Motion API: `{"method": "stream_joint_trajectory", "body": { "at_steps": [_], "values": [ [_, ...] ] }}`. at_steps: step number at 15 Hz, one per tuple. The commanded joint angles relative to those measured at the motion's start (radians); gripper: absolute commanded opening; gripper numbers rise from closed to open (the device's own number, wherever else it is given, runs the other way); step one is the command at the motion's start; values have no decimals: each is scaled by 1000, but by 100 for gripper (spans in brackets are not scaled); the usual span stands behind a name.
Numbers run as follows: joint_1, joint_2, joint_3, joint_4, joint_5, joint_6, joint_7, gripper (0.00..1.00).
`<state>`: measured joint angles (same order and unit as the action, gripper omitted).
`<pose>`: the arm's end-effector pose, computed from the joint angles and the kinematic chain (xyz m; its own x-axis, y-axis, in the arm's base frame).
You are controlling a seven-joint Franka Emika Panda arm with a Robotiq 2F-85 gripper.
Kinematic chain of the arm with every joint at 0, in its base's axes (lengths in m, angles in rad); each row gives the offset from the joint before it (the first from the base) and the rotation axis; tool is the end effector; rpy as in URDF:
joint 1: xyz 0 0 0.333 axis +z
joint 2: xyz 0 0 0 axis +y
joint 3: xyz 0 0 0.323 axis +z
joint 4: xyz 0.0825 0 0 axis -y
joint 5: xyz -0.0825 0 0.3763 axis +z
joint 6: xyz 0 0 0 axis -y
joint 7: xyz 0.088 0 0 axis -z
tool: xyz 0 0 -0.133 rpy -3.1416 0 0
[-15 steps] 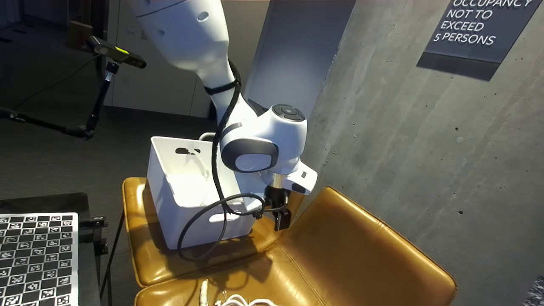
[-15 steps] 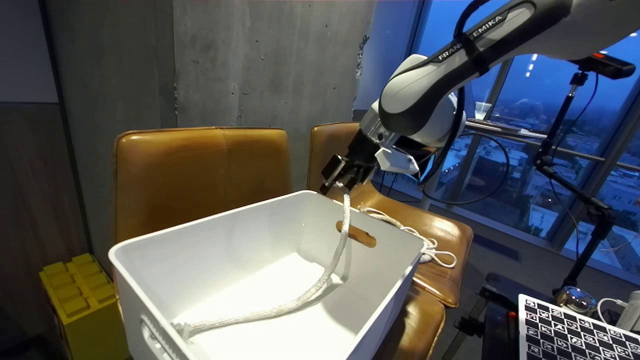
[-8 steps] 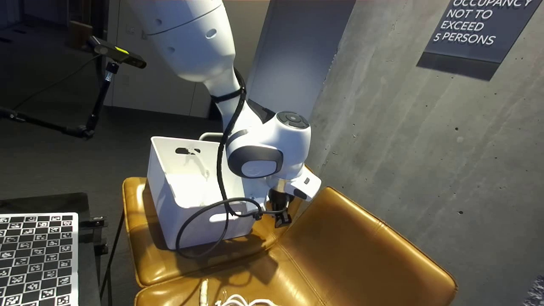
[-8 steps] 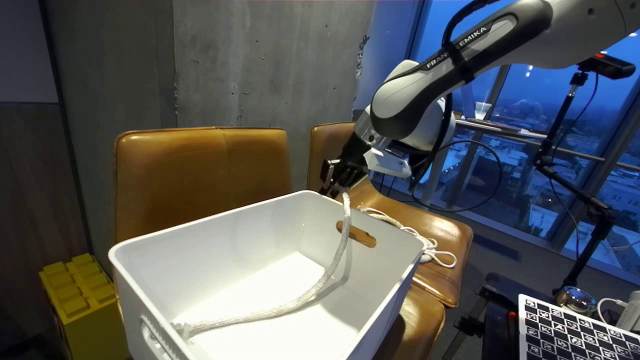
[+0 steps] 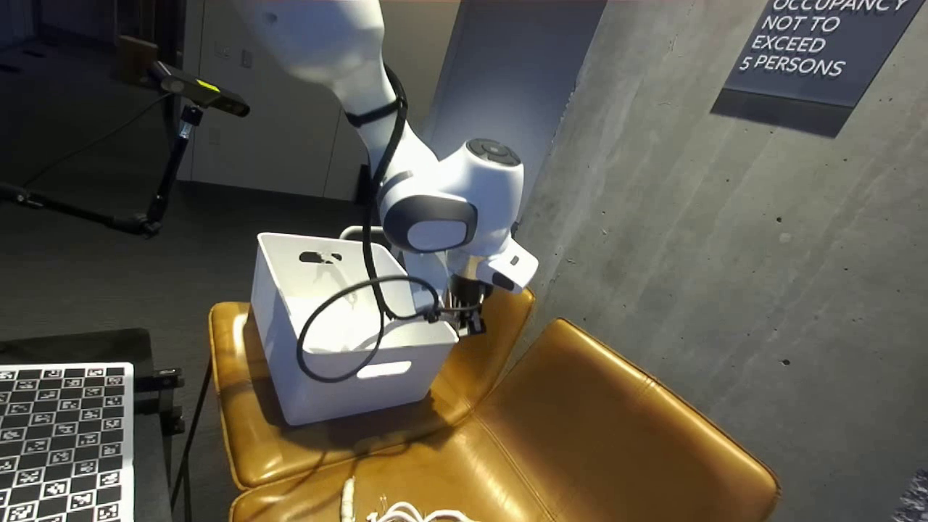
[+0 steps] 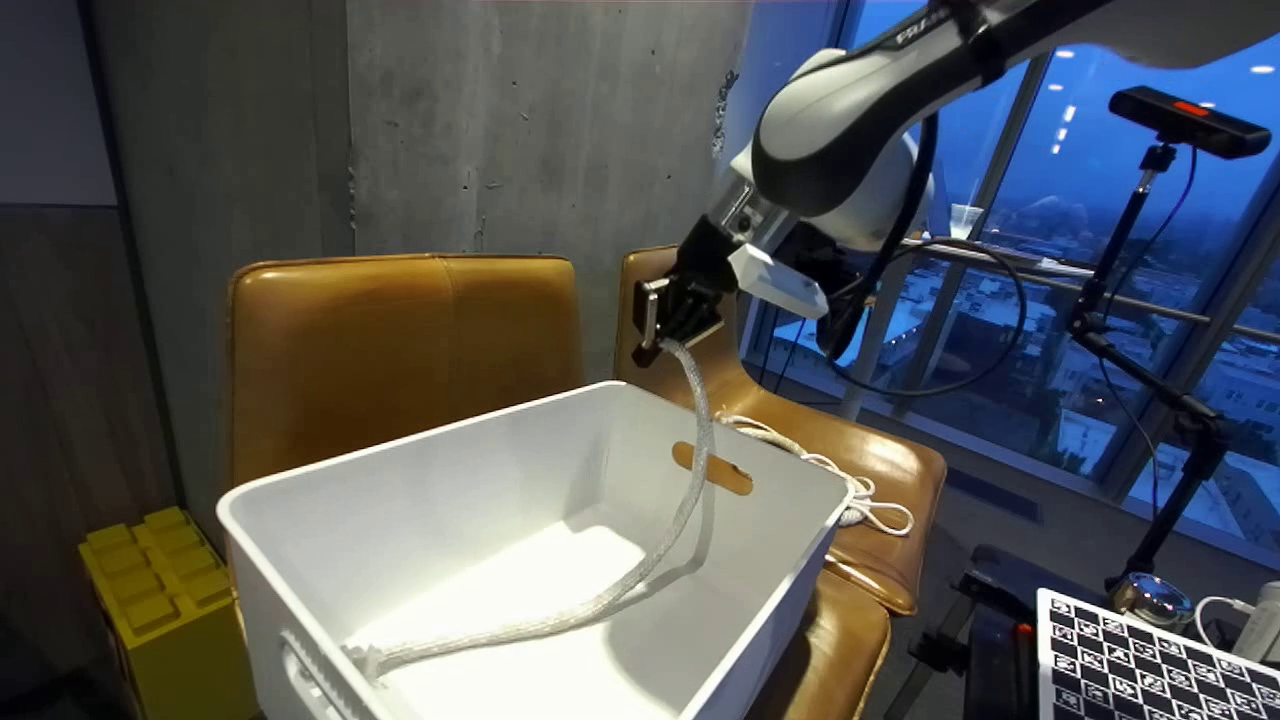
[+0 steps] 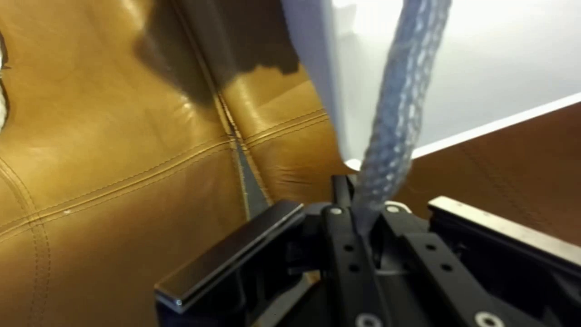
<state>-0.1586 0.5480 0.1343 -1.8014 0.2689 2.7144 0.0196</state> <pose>0.6931 -0.0326 0.2692 0.8927 -0.3227 0.3145 -0.2447 -0.9333 -0.2629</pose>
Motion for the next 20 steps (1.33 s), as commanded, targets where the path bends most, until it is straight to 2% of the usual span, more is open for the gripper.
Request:
{"method": "stream_joint_trajectory", "body": {
  "at_steps": [1,6,7,9,11,14,17,18,20],
  "values": [
    [43,-171,44,-136,47,-53,-13,1],
    [129,-176,77,-212,74,-68,-36,1],
    [146,-164,74,-223,65,-69,-29,28],
    [162,-154,72,-240,60,-81,-26,36],
    [152,-163,73,-255,69,-101,-38,51],
    [91,-210,72,-287,99,-141,-107,72],
    [11,-289,47,-304,146,-241,-204,95],
    [-14,-318,30,-303,159,-285,-238,99],
    [-53,-370,-20,-297,183,-377,-302,100]
  ]
}}
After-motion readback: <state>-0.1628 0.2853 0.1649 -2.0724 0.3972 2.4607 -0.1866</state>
